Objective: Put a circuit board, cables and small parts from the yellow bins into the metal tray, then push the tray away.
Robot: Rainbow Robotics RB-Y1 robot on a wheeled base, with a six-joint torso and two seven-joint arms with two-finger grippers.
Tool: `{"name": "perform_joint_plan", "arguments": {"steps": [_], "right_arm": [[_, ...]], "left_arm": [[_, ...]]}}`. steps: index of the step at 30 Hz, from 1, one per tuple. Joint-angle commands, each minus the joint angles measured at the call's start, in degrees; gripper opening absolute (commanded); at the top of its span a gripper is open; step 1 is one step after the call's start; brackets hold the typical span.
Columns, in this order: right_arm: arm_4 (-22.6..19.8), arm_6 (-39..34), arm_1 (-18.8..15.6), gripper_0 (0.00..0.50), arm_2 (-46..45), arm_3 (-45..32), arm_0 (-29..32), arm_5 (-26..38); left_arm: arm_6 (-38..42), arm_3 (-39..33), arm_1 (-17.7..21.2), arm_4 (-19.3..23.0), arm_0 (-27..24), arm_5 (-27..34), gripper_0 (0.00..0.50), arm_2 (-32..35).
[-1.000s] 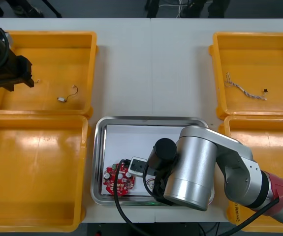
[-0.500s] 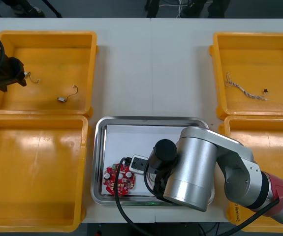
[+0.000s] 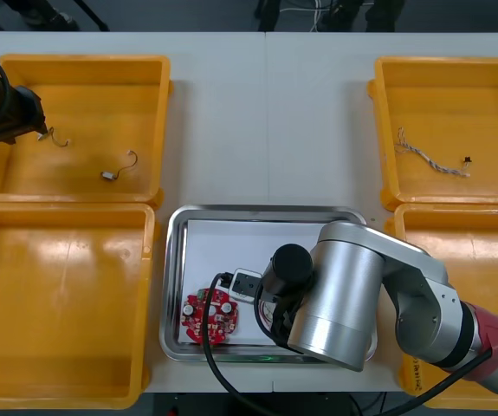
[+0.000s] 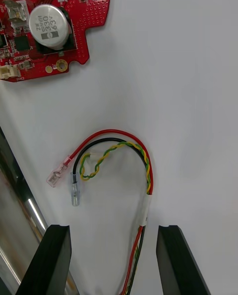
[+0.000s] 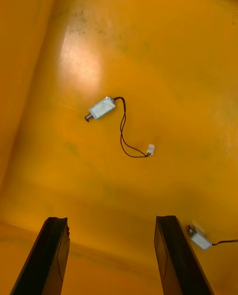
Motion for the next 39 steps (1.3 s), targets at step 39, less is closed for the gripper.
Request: {"name": "perform_joint_plan", "arguments": {"steps": [39], "right_arm": [[-22.63,-3.42,-10.21,0.500,-51.59,9.83,-16.82,12.28]], "left_arm": [[-31.90,26.72,1.96,5.14,-9.59,-28.21,0.500,-2.08]]}}
